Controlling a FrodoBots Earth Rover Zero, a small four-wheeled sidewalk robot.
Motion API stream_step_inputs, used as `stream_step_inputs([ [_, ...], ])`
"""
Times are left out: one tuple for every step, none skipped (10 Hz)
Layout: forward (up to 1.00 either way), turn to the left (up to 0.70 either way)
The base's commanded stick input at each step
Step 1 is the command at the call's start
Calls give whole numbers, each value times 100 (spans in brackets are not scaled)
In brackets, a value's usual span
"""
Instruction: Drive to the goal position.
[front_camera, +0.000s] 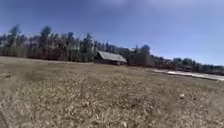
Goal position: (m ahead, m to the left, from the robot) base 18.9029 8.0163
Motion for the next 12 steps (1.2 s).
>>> stream_step_inputs([
  [70, 0],
  [70, 0],
  [70, 0],
  [70, 0],
  [70, 0],
  [70, 0],
  [70, 0],
  [70, 0],
  [70, 0],
  [70, 0],
  [70, 0],
  [70, 0],
])
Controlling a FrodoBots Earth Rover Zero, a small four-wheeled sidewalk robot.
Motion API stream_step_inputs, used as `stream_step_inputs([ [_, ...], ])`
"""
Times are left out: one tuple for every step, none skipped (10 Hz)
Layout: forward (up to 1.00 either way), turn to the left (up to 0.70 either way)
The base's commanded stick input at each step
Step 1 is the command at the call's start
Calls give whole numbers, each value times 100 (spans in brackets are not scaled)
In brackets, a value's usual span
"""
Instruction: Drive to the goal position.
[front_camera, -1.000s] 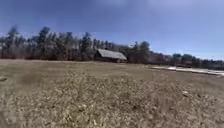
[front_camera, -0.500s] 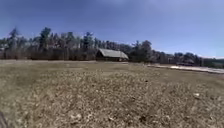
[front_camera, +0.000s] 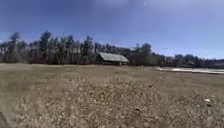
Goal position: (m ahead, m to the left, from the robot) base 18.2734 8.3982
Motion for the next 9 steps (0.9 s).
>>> stream_step_inputs([
  [70, 0],
  [70, 28],
  [70, 35],
  [70, 33],
  [70, 10],
  [70, 0],
  [70, 0],
  [70, 0],
  [70, 0],
])
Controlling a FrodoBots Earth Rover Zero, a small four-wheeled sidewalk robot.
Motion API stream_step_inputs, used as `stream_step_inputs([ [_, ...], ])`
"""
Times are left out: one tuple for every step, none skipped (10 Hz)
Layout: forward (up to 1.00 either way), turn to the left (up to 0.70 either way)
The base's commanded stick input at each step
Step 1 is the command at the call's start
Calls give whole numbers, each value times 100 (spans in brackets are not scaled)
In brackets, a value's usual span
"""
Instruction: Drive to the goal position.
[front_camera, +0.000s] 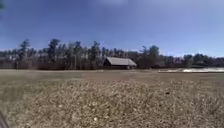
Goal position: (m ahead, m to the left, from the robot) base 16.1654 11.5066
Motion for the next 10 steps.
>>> stream_step_inputs([
  [70, 0],
  [70, 0],
  [70, 0],
  [70, 0],
  [70, 0],
  [70, 0],
  [70, 0],
  [70, 0],
  [70, 0],
  [70, 0],
])
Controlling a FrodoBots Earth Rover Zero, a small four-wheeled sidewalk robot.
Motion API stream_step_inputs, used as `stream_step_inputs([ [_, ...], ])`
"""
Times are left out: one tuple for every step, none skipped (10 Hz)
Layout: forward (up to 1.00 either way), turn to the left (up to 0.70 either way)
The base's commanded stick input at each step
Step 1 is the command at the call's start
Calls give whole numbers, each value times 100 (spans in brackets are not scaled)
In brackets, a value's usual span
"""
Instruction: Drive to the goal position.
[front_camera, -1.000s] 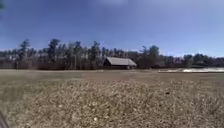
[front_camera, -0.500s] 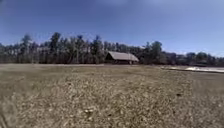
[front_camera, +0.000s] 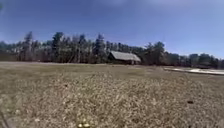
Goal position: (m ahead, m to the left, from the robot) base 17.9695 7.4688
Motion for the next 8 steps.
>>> stream_step_inputs([
  [70, 13],
  [70, 29],
  [70, 35],
  [70, 28],
  [70, 0],
  [70, 0],
  [70, 0],
  [70, 0],
])
